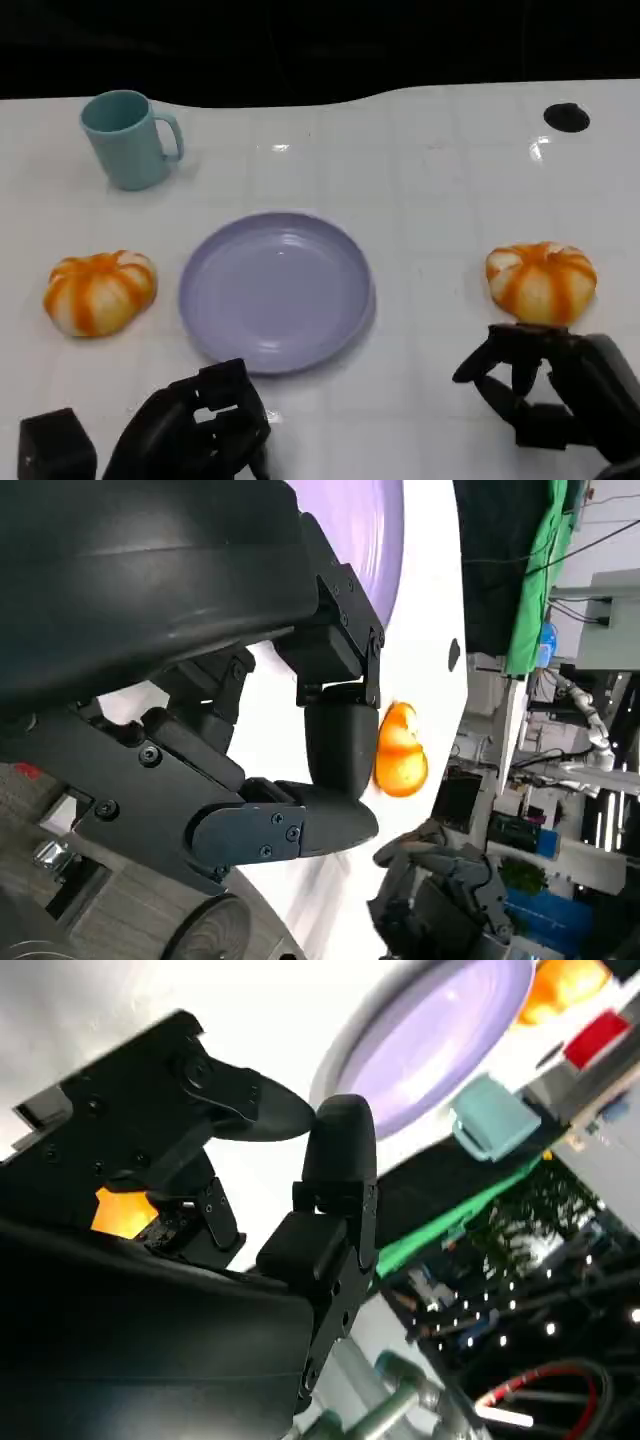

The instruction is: Grasp the bread from the table and place it into the plate.

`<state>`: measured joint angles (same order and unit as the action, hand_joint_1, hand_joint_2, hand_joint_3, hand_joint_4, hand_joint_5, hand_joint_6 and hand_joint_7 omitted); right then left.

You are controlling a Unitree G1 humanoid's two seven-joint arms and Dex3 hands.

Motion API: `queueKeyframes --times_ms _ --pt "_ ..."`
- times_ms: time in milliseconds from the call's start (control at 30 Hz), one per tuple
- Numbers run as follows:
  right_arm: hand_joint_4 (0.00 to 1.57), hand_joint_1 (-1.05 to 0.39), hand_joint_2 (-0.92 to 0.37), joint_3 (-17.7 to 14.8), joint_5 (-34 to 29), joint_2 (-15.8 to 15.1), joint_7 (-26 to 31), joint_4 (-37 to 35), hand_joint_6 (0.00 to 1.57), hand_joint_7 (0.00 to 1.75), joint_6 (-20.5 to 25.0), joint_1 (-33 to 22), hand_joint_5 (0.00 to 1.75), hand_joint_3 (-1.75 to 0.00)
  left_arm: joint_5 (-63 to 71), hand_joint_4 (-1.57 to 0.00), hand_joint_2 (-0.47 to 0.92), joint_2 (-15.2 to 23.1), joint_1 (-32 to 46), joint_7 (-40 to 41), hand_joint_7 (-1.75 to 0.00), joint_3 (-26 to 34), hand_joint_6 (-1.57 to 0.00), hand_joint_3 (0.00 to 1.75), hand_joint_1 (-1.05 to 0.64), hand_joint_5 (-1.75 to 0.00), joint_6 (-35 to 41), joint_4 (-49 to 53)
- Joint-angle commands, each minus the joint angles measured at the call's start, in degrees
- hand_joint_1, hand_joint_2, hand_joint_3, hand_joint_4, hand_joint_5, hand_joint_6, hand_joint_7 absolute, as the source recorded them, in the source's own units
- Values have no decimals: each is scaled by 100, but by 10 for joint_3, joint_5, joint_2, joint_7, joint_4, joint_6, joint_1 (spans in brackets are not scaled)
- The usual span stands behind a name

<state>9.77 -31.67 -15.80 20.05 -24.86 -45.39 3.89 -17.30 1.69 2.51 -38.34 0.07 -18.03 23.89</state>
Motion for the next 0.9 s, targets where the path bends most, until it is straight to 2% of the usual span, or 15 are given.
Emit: queueKeyframes --times_ms 33,167,400,533,700,900 --pt "75 -30 -84 -16 -5 -8 15 24 90 52 10 4 123 -28 0 -79 69 8 -7 -2 -143 4 -76 61 -59 -175 0 -1" --pt "68 -32 -92 -21 -5 -12 12 41 88 36 17 4 107 -12 -1 -79 69 7 -7 -4 -143 4 -76 61 -59 -175 -2 1" --pt "56 -35 -92 -35 -17 -25 -10 92 77 18 71 3 85 -6 -1 -78 70 7 -6 -4 -143 4 -75 61 -58 -175 -1 0" --pt "43 -40 -92 -39 -36 -36 -21 122 67 9 121 4 72 -6 0 -78 69 7 -6 -3 -143 4 -75 61 -59 -175 -3 3" --pt "40 -44 -92 -37 -56 -54 -47 158 55 1 180 7 39 -3 -2 -79 69 7 -5 -5 -143 4 -75 61 -59 -175 -3 2" --pt "28 -49 -92 -20 -97 -68 -93 186 41 0 259 17 25 -4 0 -78 69 8 -4 -4 -142 4 -75 61 -58 -175 -3 1"
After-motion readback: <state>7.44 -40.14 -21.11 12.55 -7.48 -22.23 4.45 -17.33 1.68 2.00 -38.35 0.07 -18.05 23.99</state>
